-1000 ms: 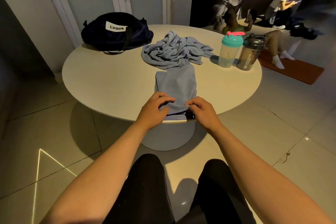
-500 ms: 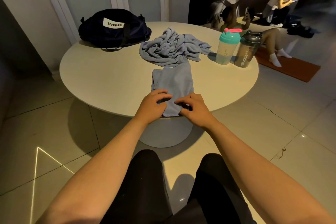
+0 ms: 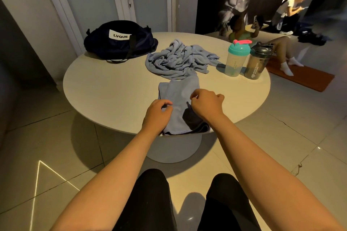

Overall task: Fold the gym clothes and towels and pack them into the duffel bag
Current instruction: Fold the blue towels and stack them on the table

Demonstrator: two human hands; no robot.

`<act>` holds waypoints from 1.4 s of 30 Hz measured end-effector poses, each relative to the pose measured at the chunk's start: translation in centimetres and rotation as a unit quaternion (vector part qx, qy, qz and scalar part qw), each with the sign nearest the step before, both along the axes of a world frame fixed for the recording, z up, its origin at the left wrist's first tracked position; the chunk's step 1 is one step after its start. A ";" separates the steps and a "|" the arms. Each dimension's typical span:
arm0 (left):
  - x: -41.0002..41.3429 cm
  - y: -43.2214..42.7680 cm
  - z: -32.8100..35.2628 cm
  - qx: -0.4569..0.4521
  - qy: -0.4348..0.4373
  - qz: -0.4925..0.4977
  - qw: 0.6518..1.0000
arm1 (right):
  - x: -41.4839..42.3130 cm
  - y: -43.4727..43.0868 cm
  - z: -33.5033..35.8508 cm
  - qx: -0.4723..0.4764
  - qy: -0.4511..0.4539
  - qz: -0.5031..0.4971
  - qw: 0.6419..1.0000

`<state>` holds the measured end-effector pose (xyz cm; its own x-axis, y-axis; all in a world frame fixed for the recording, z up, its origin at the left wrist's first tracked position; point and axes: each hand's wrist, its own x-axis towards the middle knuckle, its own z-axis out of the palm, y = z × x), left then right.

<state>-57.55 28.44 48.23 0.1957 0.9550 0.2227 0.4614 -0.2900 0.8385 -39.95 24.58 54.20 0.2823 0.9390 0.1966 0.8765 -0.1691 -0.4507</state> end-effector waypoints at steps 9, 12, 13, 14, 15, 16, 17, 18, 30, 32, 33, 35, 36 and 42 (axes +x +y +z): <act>2.8 8.4 0.5 -0.055 0.113 0.031 0.992 | 0.2 5.1 -4.9 -0.041 0.005 0.055 0.998; 3.5 10.7 -0.3 -0.099 0.199 0.020 0.975 | 0.2 5.1 -6.4 -0.065 -0.027 0.053 0.996; 3.7 11.1 -0.6 -0.104 0.208 0.011 0.973 | 0.2 5.1 -6.7 -0.070 -0.034 0.055 0.995; 3.9 11.1 -0.7 -0.100 0.219 0.013 0.971 | 0.2 5.1 -6.8 -0.067 -0.036 0.055 0.996; 3.9 10.7 -0.6 -0.087 0.221 0.020 0.971 | 0.1 5.1 -7.0 -0.058 -0.034 0.052 0.996; 4.0 10.3 -0.5 -0.058 0.212 0.033 0.975 | 0.0 4.9 -7.0 -0.048 -0.029 0.047 0.997; 3.9 10.0 -0.6 -0.035 0.191 0.047 0.980 | -0.1 4.8 -6.9 -0.042 -0.028 0.038 0.998; 3.6 9.8 -0.7 -0.019 0.153 0.061 0.986 | -0.2 4.6 -7.0 -0.042 -0.032 0.029 0.998; 2.7 10.9 -0.7 -0.065 0.070 0.057 0.994 | -0.2 4.4 -5.6 -0.053 -0.070 0.050 0.995; 2.6 10.5 -0.7 -0.032 0.123 0.061 0.990 | -0.1 3.9 -6.7 -0.001 -0.052 0.064 0.997; 2.6 10.1 -0.7 0.015 0.133 0.054 0.989 | 0.0 3.7 -7.0 0.021 -0.032 0.059 0.998; 2.4 9.0 -1.1 0.105 0.116 0.017 0.988 | -0.1 3.5 -7.2 0.072 -0.030 0.049 0.996; 2.3 8.5 -1.3 0.115 0.113 -0.006 0.987 | -0.2 3.4 -7.1 0.092 -0.056 0.049 0.993; 1.4 8.4 -1.7 0.024 0.227 -0.081 0.970 | 0.2 2.4 -6.9 -0.013 -0.081 0.063 0.995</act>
